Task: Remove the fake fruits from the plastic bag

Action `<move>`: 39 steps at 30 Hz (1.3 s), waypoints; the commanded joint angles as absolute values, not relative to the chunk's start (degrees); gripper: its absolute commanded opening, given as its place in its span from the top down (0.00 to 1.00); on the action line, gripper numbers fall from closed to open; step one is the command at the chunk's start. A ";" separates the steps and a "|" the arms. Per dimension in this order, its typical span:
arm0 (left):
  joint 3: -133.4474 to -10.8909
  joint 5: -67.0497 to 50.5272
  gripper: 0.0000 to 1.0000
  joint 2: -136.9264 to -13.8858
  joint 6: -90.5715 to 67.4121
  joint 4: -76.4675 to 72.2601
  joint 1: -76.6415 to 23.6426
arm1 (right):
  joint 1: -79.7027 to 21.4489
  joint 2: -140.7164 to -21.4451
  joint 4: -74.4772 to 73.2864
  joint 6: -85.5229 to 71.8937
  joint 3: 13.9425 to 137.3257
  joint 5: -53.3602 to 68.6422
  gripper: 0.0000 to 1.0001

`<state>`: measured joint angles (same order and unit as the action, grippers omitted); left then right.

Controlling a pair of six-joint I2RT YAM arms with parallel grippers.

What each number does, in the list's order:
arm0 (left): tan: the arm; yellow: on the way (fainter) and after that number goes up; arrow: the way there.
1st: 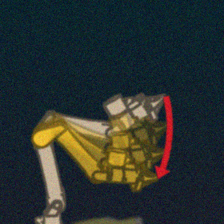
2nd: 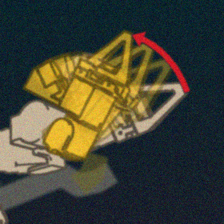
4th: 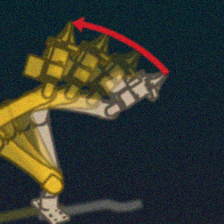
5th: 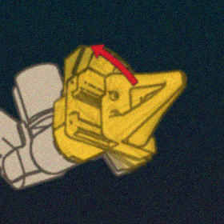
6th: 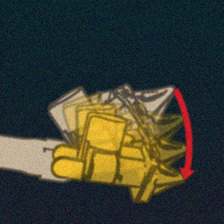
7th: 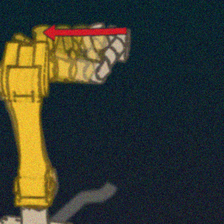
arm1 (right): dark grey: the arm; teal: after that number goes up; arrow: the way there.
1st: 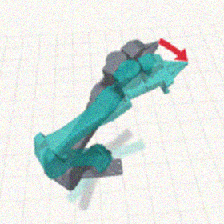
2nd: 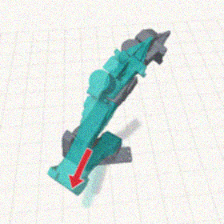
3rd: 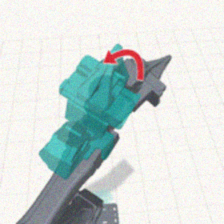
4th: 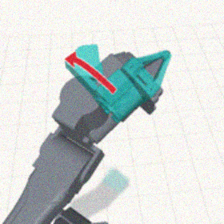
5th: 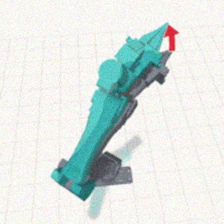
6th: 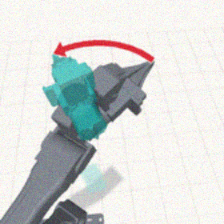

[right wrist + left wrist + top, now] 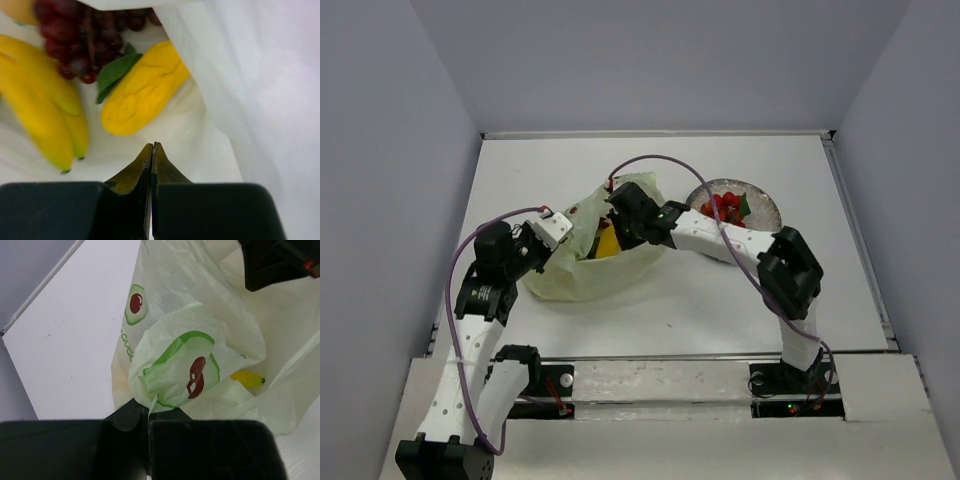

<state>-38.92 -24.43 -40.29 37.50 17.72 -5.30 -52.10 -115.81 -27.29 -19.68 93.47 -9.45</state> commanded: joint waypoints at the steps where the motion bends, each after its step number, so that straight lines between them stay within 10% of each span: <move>1: -38.24 -23.38 0.98 -38.07 38.05 14.59 -5.62 | -52.12 -106.09 -20.75 -17.14 90.54 -4.94 0.99; 16: -35.50 -36.74 0.84 -29.53 67.68 29.09 -6.06 | -54.13 -107.14 -6.94 -17.51 79.63 3.69 0.99; 20: -37.09 -38.06 0.84 -31.55 67.15 31.02 -6.15 | -57.65 -105.65 -7.21 -10.13 73.06 4.49 0.70; 31: -35.59 -34.01 0.81 -33.04 63.55 28.04 -6.15 | -59.94 -103.71 -8.53 -7.11 67.04 -5.53 0.29; 39: -37.00 -33.58 0.80 -35.24 62.84 27.95 -6.15 | -50.90 -108.54 -9.41 -25.64 78.48 1.39 0.18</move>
<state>-35.27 -33.61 -34.94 63.70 29.78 -5.93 -57.49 -107.20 -11.03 -13.69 73.45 -1.58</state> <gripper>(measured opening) 0.193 0.817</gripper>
